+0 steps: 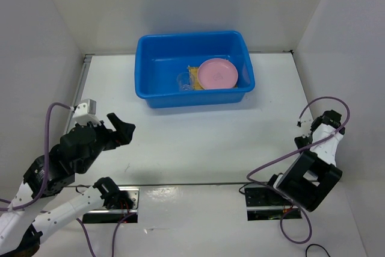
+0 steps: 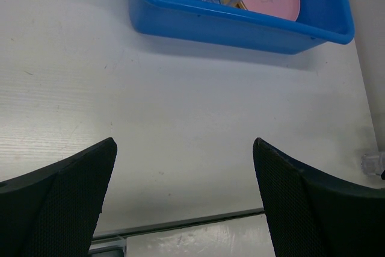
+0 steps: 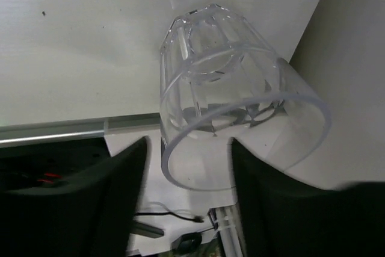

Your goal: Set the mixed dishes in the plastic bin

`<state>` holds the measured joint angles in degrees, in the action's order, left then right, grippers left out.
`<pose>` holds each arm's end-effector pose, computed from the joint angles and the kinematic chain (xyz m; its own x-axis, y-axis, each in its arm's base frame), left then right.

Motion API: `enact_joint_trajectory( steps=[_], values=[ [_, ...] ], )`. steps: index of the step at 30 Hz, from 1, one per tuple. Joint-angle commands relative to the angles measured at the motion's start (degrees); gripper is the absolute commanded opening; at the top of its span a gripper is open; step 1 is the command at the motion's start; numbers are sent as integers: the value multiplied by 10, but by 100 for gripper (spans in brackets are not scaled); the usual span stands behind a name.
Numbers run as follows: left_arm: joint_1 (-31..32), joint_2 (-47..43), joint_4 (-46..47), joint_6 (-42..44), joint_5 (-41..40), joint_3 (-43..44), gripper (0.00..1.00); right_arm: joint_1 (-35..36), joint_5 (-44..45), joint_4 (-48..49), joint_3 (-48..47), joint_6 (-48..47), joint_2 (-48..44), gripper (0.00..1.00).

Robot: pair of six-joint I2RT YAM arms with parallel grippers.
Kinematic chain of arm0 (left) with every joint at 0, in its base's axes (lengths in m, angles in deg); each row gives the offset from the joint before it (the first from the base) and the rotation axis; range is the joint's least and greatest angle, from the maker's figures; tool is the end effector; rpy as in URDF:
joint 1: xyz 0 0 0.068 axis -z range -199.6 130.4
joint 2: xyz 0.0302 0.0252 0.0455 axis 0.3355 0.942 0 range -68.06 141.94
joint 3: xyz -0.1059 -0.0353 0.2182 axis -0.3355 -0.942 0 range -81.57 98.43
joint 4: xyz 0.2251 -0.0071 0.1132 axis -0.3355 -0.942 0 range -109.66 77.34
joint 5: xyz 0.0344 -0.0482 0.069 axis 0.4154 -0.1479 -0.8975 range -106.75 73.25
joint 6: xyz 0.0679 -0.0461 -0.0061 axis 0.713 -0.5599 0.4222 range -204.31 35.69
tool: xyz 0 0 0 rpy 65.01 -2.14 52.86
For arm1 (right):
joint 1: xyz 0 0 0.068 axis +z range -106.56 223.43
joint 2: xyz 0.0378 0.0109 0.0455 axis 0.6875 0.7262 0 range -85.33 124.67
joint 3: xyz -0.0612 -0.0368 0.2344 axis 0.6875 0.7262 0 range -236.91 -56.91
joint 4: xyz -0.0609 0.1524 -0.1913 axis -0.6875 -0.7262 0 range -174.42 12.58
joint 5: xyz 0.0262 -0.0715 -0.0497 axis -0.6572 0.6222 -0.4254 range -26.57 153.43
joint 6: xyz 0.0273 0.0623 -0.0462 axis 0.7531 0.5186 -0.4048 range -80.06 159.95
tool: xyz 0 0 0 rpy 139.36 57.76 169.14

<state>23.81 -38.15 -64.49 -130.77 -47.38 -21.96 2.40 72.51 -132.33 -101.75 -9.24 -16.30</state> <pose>0.1095 -0.0532 0.3482 -0.3688 -0.5099 -0.7772 -0.0272 0.8417 -0.5393 0.1450 -0.1412 0.1495 -0.9918 -0.1276 -0.0062 -0.1222 0.9620 -0.2443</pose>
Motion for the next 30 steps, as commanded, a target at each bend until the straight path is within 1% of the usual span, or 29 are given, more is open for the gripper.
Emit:
enact_joint_trajectory(
  steps=[1, 4, 5, 6, 9, 10, 12, 13, 14, 15, 16, 17, 18, 19, 20, 21, 22, 23, 24, 25, 26, 27, 28, 29, 30],
  values=[
    [-3, -6, 18, 8, -4, -2, 100, -2, 4, 43, 9, -6, 26, 54],
    [-3, -6, 18, 8, -4, -2, 100, -2, 4, 43, 4, -6, 37, 28],
    [-3, -6, 18, 8, -4, -2, 100, -2, 4, 43, -4, -6, 37, 10],
    [-3, -6, 18, 8, -9, -2, 100, -2, 4, 38, -9, -6, 30, 1],
    [-3, -6, 18, 8, -9, -2, 100, -2, -22, 11, -48, -6, 4, 0],
    [-3, -6, 18, 8, -9, -2, 100, -2, -30, -16, -85, -6, -18, 0],
    [-3, -6, 18, 8, -9, -2, 100, 24, -54, -55, -134, -6, -38, 0],
    [-3, -6, 18, 8, -9, -2, 100, 40, -60, -92, -188, 8, -56, 0],
    [-3, -6, 18, 8, -9, -2, 100, 82, -60, -109, -218, 20, -63, 0],
    [-3, -6, 18, 8, -9, -2, 100, 107, -60, -125, -249, 32, -68, 0],
    [-3, -6, 18, 8, -9, -2, 100, 135, -60, -155, -316, 60, -68, 0],
    [-3, -6, 18, 8, -9, -2, 100, 197, -60, -171, -353, 74, -63, 0],
    [-3, -1, 18, 8, -9, -2, 100, 232, -60, -186, -428, 88, -55, 0],
    [-3, -1, 18, 8, -9, -2, 100, 268, -60, -196, -462, 127, -36, 0],
    [-3, -1, 18, 8, -9, -2, 100, 305, -34, -196, -493, 143, -25, 0],
    [-3, 4, 18, 8, -9, -2, 100, 383, -22, -196, -549, 158, -13, 0],
    [-3, 4, 18, 8, -9, -2, 100, 419, -11, -196, -575, 171, 2, 0],
    [-3, 4, 18, 8, -9, -2, 100, 448, -3, -196, -598, 179, 36, 0],
    [-3, 4, 18, 8, -9, -2, 100, 485, -3, -196, -644, 179, 56, 0],
    [-3, 9, 18, 8, -9, -2, 100, 498, -10, -196, -667, 179, 76, 0],
    [-3, 9, 18, 8, -9, -2, 100, 511, -16, -196, -689, 174, 118, 0],
    [-3, 9, 18, 2, -9, -2, 100, 542, -21, -196, -734, 167, 141, 0],
    [-3, 9, 18, 2, -9, -2, 100, 558, -21, -196, -761, 167, 165, 0],
    [-3, 9, 18, 2, -15, -2, 100, 573, -14, -196, -823, 167, 221, 0],
    [-3, 15, 13, -3, -15, -2, 100, 606, 2, -196, -855, 174, 249, 0]
  ],
)
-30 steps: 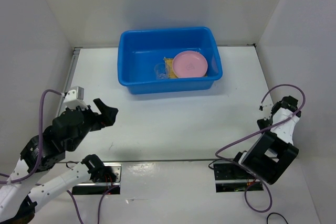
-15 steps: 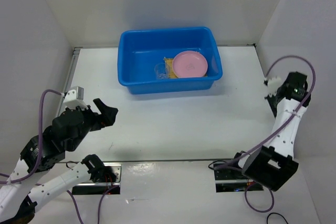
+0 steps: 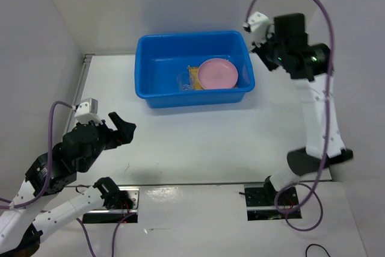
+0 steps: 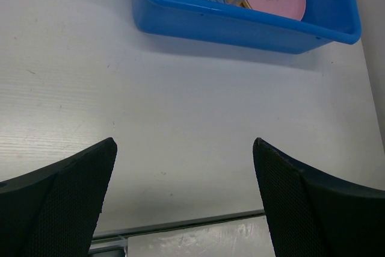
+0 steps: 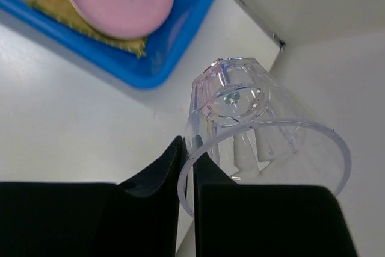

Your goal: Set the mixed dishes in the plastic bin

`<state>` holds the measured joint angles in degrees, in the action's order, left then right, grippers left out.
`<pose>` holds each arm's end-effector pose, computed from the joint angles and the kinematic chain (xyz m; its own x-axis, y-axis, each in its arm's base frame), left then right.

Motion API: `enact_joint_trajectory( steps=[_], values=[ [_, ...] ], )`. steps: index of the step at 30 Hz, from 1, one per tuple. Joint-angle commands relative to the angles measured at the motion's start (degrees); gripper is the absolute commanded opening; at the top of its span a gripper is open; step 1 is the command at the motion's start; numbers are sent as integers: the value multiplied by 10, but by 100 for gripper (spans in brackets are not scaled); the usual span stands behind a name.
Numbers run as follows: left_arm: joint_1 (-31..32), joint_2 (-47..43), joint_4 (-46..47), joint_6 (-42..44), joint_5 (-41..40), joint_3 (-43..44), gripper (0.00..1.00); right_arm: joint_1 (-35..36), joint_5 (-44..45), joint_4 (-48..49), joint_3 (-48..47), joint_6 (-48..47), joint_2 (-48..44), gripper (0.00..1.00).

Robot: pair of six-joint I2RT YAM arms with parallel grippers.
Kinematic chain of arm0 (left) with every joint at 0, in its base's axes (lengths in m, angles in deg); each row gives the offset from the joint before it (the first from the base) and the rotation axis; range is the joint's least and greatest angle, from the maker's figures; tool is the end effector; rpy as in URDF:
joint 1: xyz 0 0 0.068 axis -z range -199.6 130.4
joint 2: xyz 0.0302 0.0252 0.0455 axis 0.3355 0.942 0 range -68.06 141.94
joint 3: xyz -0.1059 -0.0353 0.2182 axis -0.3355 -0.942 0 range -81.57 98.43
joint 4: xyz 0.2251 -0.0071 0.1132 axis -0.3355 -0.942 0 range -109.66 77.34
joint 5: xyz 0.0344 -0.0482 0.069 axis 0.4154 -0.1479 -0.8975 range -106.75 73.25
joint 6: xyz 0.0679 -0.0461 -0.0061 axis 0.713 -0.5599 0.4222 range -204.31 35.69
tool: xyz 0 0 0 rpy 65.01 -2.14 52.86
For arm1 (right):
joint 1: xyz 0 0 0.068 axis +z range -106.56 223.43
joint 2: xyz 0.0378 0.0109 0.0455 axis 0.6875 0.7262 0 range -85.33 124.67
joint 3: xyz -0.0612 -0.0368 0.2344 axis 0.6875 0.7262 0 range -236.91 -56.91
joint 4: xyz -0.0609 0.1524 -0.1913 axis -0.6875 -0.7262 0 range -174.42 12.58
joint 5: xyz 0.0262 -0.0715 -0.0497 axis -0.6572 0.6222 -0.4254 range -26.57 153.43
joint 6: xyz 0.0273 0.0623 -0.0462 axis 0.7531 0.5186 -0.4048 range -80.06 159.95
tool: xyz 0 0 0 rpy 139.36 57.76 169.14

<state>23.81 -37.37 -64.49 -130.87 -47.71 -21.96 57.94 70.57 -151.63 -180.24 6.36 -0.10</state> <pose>0.1119 -0.0550 0.3469 -0.3726 -0.5048 -0.7787 -0.0369 0.8465 -0.5312 0.2592 0.0579 0.4547 -0.3916 -0.6683 -0.6325 -0.4418 0.7395 -0.5079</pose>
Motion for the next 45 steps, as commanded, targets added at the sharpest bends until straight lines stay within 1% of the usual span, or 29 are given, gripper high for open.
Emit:
enact_joint_trajectory(
  steps=[1, 2, 3, 4, 5, 6, 7, 8, 9, 10, 11, 12, 13, 15, 20, 24, 26, 30, 33, 37, 42, 45],
  values=[
    [-3, 7, 13, -2, -12, -2, 100, 68, 30, -3, -101, 18, 115, 0],
    [-3, 15, 13, -2, -18, -2, 100, 85, 42, -3, -161, 18, 173, 0],
    [-3, 15, 13, -2, -18, -2, 100, 111, 42, -3, -195, 18, 204, 0],
    [-3, 22, 7, -7, -18, -2, 100, 124, 42, -3, -274, 18, 236, 0],
    [-3, 29, 7, -7, -24, -2, 100, 135, 42, -3, -317, 18, 305, 0],
    [-3, 29, 7, -7, -24, -2, 100, 154, 47, -3, -361, 18, 340, 0],
    [-3, 36, 2, -13, -24, -2, 100, 164, 56, -3, -451, 18, 375, 0],
    [-3, 41, 2, -13, -30, -2, 100, 177, 67, -3, -493, 1, 447, 0],
    [-3, 47, 2, -13, -31, -2, 100, 198, 74, -3, -534, -7, 481, 0],
    [-3, 47, -4, -13, -31, -2, 100, 209, 86, 9, -546, -16, 502, 0],
    [-3, 47, -4, -19, -31, -2, 100, 219, 86, 43, -533, -32, 521, 0],
    [-3, 52, -4, -19, -31, -2, 100, 226, 86, 56, -533, -39, 537, 0],
    [-3, 52, -4, -19, -36, -2, 100, 241, 86, 65, -559, -45, 555, 0],
    [-3, 52, -10, -19, -36, 3, 100, 257, 91, 109, -554, -64, 586, 0],
    [-3, 47, -10, -25, -41, 3, 100, 299, 81, 145, -539, -86, 633, 0],
    [-3, 47, -10, -25, -41, 3, 100, 324, 70, 170, -563, -86, 669, 0],
    [-3, 47, -10, -25, -41, 3, 100, 338, 70, 178, -544, -91, 674, 0],
    [-3, 47, -10, -25, -41, 3, 100, 354, 64, 178, -544, -104, 704, 0],
    [-3, 42, -10, -25, -41, 3, 100, 367, 59, 173, -557, -105, 734, 0],
    [-3, 42, -10, -25, -41, 3, 100, 367, 53, 160, -563, -105, 764, 0],
    [-3, 42, -10, -25, -41, 3, 100, 356, 53, 160, -563, -105, 776, 8],
    [-3, 47, -10, -25, -41, 3, 100, 351, 53, 166, -563, -110, 782, 11]
  ],
)
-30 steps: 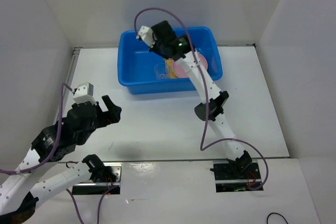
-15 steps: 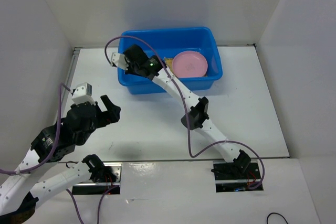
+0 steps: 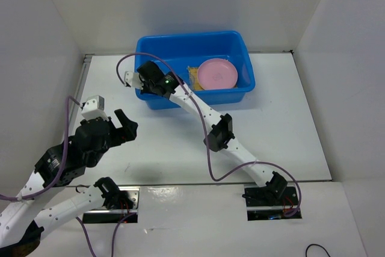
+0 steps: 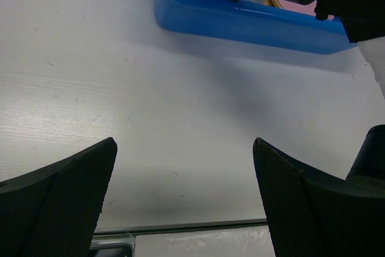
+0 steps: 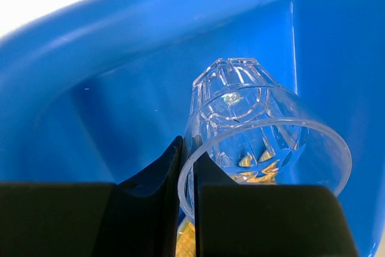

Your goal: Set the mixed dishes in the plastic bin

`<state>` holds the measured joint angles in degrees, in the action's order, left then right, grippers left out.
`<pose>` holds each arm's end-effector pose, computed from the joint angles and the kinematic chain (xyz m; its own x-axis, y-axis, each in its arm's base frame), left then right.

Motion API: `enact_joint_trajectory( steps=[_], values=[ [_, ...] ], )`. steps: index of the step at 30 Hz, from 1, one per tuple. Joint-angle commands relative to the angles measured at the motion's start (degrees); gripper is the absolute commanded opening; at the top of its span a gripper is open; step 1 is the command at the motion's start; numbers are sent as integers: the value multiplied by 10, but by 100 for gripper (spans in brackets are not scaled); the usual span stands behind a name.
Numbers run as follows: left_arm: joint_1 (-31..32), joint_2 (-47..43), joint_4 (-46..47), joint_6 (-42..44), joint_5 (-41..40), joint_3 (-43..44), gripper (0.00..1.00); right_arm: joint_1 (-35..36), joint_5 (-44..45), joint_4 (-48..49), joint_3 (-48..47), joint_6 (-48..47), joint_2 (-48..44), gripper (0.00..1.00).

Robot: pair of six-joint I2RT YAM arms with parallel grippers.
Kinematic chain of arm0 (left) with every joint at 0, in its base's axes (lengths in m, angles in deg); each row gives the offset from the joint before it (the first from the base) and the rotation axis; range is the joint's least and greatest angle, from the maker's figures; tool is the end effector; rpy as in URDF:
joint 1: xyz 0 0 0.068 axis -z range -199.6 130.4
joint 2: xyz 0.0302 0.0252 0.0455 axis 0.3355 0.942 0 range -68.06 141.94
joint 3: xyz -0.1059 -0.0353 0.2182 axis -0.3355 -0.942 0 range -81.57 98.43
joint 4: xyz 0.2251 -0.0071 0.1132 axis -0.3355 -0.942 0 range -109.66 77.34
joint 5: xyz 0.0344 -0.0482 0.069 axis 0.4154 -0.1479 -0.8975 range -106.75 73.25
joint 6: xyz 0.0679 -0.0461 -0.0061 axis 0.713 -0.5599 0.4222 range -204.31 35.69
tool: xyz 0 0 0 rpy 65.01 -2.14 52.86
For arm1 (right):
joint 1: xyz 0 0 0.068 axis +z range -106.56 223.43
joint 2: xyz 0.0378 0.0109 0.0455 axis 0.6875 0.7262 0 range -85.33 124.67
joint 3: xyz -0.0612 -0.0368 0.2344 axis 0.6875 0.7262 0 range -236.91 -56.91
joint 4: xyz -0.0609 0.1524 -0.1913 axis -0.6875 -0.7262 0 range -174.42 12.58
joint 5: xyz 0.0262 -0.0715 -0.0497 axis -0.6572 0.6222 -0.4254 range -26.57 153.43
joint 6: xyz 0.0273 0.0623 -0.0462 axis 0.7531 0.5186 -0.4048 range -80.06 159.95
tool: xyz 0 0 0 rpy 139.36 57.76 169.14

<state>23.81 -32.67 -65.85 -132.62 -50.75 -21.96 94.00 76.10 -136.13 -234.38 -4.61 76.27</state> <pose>0.1253 -0.0634 0.3362 -0.3942 -0.4794 -0.7840 -0.1202 0.8727 -0.4732 0.3667 0.4212 0.2120 0.1492 -0.8962 -0.4178 -0.7672 0.1616 -0.6207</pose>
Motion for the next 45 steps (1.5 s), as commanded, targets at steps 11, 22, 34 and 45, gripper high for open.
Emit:
enact_joint_trajectory(
  steps=[11, 22, 34, 45],
  values=[
    [-3, 0, 4, -7, -11, 3, 100, -33, 10, 40, -22, -11, 41, 12],
    [-8, 11, 4, -7, -11, 3, 100, -56, 11, 40, -22, -16, 47, 27],
    [-8, 16, 4, -7, -16, 3, 100, -44, 17, 106, -22, -15, -66, 72],
    [-8, -9, 4, -7, -11, 3, 100, -3, 151, 53, -22, 147, -324, 98]
  ],
)
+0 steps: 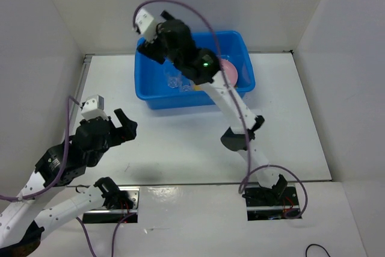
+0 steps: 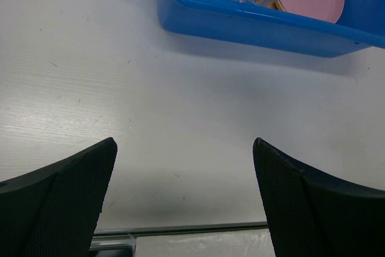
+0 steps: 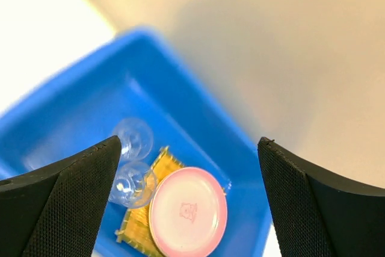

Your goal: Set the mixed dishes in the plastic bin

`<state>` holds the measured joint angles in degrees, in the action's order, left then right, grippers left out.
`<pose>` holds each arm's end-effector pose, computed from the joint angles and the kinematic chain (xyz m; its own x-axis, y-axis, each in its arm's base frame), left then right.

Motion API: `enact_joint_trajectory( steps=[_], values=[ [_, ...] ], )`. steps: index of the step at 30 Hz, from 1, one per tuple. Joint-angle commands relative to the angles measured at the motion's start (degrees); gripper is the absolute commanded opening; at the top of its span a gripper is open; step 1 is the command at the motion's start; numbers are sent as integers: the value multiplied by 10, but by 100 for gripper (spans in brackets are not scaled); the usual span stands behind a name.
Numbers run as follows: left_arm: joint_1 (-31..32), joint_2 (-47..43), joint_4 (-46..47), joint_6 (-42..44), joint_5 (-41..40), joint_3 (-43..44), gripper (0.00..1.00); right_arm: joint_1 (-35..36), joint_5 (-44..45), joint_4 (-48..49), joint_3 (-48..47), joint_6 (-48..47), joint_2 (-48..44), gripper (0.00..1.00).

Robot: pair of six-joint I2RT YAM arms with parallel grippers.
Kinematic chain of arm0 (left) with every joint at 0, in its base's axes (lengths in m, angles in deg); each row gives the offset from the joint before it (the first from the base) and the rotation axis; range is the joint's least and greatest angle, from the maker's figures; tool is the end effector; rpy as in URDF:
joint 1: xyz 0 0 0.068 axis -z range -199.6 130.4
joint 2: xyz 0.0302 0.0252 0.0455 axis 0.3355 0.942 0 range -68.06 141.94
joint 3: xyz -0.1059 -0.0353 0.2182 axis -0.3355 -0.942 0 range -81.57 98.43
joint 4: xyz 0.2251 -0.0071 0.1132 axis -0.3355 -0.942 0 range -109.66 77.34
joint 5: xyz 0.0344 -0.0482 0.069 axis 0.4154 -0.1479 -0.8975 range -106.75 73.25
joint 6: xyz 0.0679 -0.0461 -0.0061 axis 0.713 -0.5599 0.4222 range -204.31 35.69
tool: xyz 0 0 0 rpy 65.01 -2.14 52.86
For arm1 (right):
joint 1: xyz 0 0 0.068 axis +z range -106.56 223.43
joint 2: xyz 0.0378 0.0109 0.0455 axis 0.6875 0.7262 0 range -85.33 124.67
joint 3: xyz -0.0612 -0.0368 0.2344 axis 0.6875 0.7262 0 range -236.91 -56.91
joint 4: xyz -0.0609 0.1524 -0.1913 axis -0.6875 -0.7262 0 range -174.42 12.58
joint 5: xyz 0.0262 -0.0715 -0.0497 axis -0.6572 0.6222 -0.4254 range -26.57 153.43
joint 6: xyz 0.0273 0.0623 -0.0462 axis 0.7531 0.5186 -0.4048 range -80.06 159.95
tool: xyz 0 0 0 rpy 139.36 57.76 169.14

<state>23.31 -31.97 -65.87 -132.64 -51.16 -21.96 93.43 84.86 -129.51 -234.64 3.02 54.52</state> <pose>0.1280 -0.0636 0.3349 -0.3924 -0.4769 -0.7865 -0.1366 0.8758 -0.4629 0.3316 0.3544 0.4223 0.1654 -0.6728 -0.7211 -0.4829 0.5822 -0.6541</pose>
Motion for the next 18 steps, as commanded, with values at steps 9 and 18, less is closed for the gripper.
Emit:
enact_joint_trajectory(
  steps=[9, 18],
  values=[
    [-3, -9, 28, 30, 31, -2, 100, -101, 117, -225, 217, 193, -373, 98],
    [-3, 43, 27, 37, 37, 3, 100, -466, -146, -181, 666, 85, -638, 98]
  ],
)
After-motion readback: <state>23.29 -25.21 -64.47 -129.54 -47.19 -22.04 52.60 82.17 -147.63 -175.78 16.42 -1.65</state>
